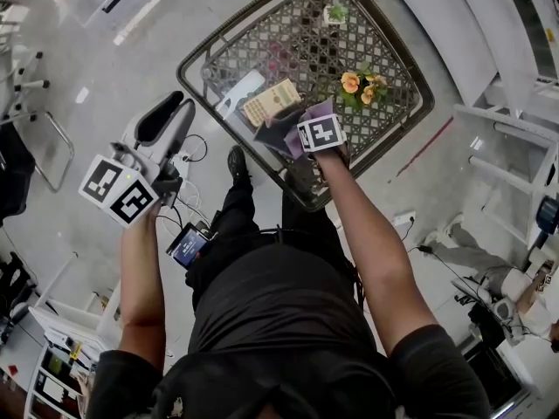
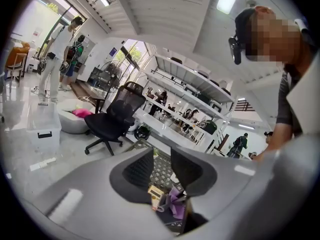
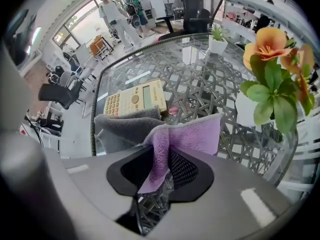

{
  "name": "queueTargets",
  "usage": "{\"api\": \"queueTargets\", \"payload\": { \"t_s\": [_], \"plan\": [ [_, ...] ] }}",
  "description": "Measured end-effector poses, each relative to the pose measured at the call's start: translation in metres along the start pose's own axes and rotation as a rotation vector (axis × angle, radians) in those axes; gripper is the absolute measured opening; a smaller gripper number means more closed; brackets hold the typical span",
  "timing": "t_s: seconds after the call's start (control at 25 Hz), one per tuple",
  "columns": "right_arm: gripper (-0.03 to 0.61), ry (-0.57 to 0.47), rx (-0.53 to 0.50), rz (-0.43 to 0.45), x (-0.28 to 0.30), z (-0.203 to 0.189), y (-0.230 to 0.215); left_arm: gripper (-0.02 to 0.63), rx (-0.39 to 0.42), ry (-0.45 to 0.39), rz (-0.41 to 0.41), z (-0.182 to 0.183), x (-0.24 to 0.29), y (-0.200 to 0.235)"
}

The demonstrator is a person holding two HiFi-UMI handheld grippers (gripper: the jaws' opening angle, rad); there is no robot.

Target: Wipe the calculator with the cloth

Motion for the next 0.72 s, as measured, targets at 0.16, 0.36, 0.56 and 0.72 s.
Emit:
{"api": "queueTargets", "payload": {
  "t_s": [0.16,0.36,0.56,0.72],
  "plan": [
    [0.092,-0.024,0.027,0.012,-0.003,-0.006,-0.002,0.140,0.004,0.011,-0.014,0.001,0.004,-0.004],
    [0.097,-0.041,0.058,0.008,-0.007,-0.015,-0.006,0.141,0.005,0.030,-0.036,0.002,0.012,-0.006],
    [0.097,-0.050,0.085,0.003,-0.011,-0.017,-0.012,0.141,0.010,0.024,-0.082,0.006,0.022,-0.009],
    [0.097,-0.070,0.100,-0.005,-0.020,-0.011,-0.015,0.141,0.022,0.022,-0.096,0.015,0.026,-0.012]
  ]
}}
Point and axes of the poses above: the fingertips, and each gripper's own axes: x forward along the fingers, y to its left, z out of its top, the point moved 9 cm from there along -x, backward along the fingers, and after that the axes turned 8 degrees about y, right-handed, at the moved point
